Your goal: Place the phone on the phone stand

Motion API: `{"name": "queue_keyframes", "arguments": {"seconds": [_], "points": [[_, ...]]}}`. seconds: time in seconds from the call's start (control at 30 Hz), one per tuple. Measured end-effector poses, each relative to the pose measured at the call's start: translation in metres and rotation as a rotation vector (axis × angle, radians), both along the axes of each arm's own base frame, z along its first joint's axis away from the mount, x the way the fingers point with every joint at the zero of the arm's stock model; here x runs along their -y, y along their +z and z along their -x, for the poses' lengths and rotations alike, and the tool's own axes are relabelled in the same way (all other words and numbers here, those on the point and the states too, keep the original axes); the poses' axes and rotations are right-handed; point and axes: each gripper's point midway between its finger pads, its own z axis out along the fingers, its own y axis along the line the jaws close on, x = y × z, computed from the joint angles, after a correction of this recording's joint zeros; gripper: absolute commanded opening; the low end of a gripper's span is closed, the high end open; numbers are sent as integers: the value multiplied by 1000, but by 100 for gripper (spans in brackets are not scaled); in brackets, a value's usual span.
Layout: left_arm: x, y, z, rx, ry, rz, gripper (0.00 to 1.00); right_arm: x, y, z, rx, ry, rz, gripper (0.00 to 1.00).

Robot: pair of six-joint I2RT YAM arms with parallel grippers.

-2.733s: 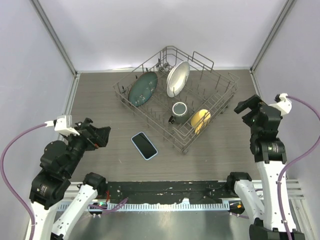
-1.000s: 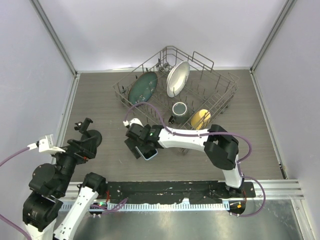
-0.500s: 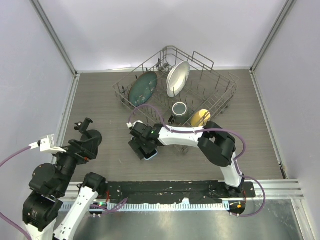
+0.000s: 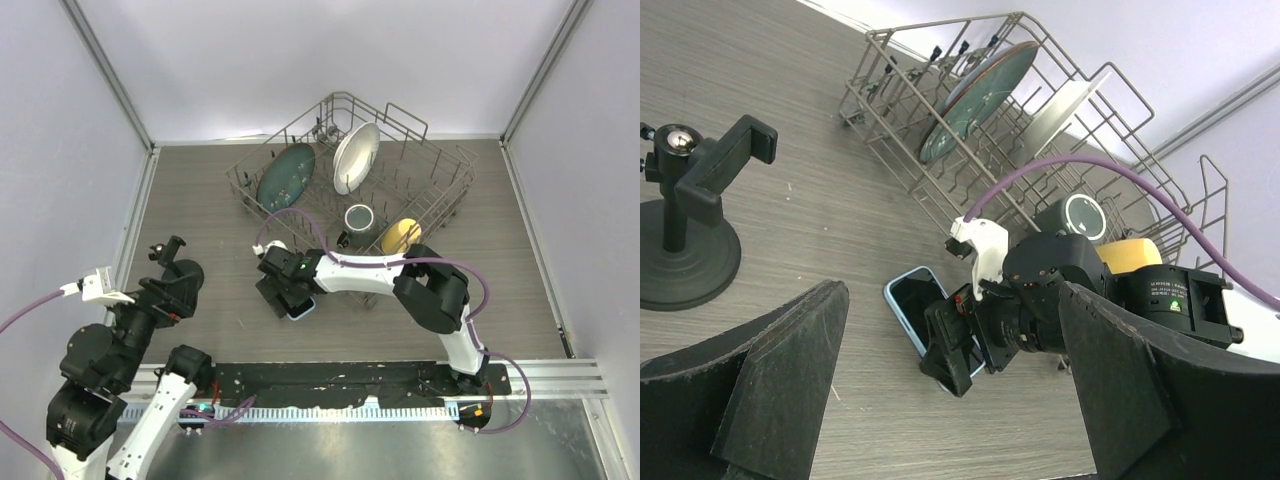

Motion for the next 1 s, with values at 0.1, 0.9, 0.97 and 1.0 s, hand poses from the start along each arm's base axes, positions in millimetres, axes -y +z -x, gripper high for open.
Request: {"name": "queue_keyframes", "arguments": {"seconds": [0.1,0.9,0.97,1.0], "points": [[0,-2,-1,-5,0,-2,91,-2,-1,-1,20,-8,12,96],[9,-13,-5,-63,-27,14,91,6,33,12,257,54,-156,1],[13,-16,-7,-81,-39,28,91,10,58,19,286,78,-270,1],[16,-19,-8,-90,-46,35,91,8,74,22,305,89,-340,1]]}}
